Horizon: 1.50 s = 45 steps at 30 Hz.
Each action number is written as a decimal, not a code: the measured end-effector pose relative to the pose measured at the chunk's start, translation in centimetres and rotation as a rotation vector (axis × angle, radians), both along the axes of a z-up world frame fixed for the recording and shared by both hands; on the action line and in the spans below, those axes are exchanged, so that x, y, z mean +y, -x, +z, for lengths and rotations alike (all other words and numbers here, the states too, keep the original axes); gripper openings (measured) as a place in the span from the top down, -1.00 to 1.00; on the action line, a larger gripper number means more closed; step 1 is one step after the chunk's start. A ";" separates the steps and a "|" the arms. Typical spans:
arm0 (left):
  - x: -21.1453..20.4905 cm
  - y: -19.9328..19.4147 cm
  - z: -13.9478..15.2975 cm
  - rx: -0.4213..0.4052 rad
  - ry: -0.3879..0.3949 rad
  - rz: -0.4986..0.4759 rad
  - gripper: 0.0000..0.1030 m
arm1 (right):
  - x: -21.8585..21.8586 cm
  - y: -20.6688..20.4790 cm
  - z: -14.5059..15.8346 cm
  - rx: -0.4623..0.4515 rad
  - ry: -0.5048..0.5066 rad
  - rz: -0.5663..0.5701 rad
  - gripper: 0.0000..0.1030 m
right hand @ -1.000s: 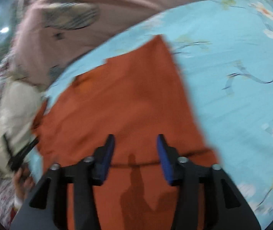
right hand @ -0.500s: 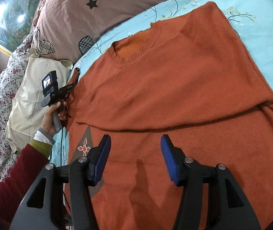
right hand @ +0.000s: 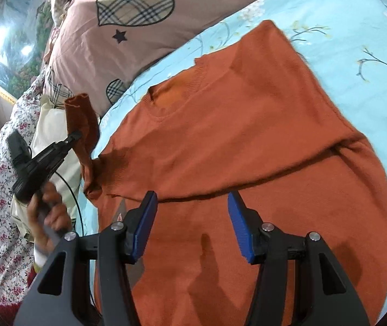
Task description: Fold small clothes
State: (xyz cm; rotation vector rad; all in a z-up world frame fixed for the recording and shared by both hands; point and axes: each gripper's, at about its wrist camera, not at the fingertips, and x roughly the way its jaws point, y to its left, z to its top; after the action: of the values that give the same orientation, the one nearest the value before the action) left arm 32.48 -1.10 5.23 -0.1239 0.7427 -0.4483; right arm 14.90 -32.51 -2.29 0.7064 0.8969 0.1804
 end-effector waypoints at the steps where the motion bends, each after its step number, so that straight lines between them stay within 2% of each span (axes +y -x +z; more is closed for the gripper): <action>1: -2.0 0.9 -0.5 0.008 0.012 -0.034 0.91 | -0.3 0.3 0.0 -0.001 0.004 -0.011 -0.07; 4: -8.3 2.8 -3.0 0.060 0.010 -0.116 0.90 | -1.4 0.9 0.1 -0.001 0.011 -0.042 -0.07; 7: -13.2 3.5 -6.5 0.095 -0.050 -0.161 0.90 | -2.6 1.3 -0.2 0.006 0.007 -0.069 -0.07; 10: -15.4 3.2 -9.5 0.152 -0.112 -0.172 0.86 | -3.5 1.2 -0.7 0.022 -0.005 -0.078 -0.07; 12: -15.6 3.3 -10.8 0.200 -0.126 -0.168 0.69 | -3.7 1.0 -1.0 0.028 -0.004 -0.080 -0.07; 13: -15.3 3.0 -11.2 0.209 -0.118 -0.170 0.64 | -3.7 0.7 -1.2 0.032 -0.002 -0.080 -0.07; 15: -14.2 3.9 -11.2 0.214 -0.090 -0.179 0.21 | -3.8 0.2 -1.3 0.033 -0.003 -0.080 -0.07; 17: -12.4 5.4 -10.4 0.189 -0.071 -0.175 0.11 | -3.8 -0.5 -1.4 0.029 0.002 -0.080 -0.07; 20: -9.6 7.8 -9.2 0.148 -0.097 -0.127 -0.12 | -3.5 -1.9 -1.3 0.019 0.001 -0.066 -0.07; 23: -5.1 9.2 -8.5 0.126 -0.122 -0.033 -0.12 | -3.0 -3.7 -1.4 0.015 0.034 -0.033 -0.07; 27: 2.2 10.6 -8.3 0.104 -0.211 0.201 -0.13 | -2.5 -6.5 -2.4 0.042 0.068 -0.008 -0.07; 28: 4.4 10.6 -8.6 0.121 -0.226 0.277 -0.13 | -2.3 -7.2 -2.8 0.051 0.068 0.003 -0.07; 30: 7.0 10.1 -9.4 0.167 -0.221 0.364 -0.14 | -1.6 -8.2 -3.1 0.044 0.076 0.030 -0.04; 31: 8.4 9.6 -10.1 0.207 -0.210 0.408 -0.14 | -0.8 -8.7 -3.0 0.032 0.091 0.057 0.08; 32: 9.2 9.2 -10.4 0.231 -0.195 0.428 -0.14 | -0.4 -9.0 -2.8 0.032 0.094 0.072 0.58; 33: 9.9 9.0 -10.6 0.245 -0.179 0.436 -0.14 | 0.0 -9.1 -2.3 0.028 0.085 0.086 0.86; 34: 10.1 8.5 -10.7 0.250 -0.170 0.442 -0.14 | 0.0 -9.0 -1.6 0.012 0.079 0.083 0.86; 39: 8.6 6.7 -10.5 0.222 -0.193 0.423 -0.10 | -2.7 -4.6 5.9 -0.213 0.064 -0.006 0.96; 41: 8.4 6.6 -10.7 0.217 -0.190 0.426 -0.07 | -4.3 -3.8 6.2 -0.198 0.111 -0.049 0.97; 43: 8.1 7.0 -10.7 0.207 -0.191 0.429 -0.06 | -5.7 -3.7 4.7 -0.130 0.152 -0.084 0.99; 45: 8.1 7.4 -10.6 0.199 -0.187 0.411 -0.04 | -7.1 -4.0 2.3 -0.044 0.148 -0.110 0.99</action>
State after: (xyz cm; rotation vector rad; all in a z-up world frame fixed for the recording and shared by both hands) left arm 25.05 6.97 -5.40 -0.1426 0.9251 0.0270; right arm 18.93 -39.66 -0.03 0.6096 0.8177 0.0308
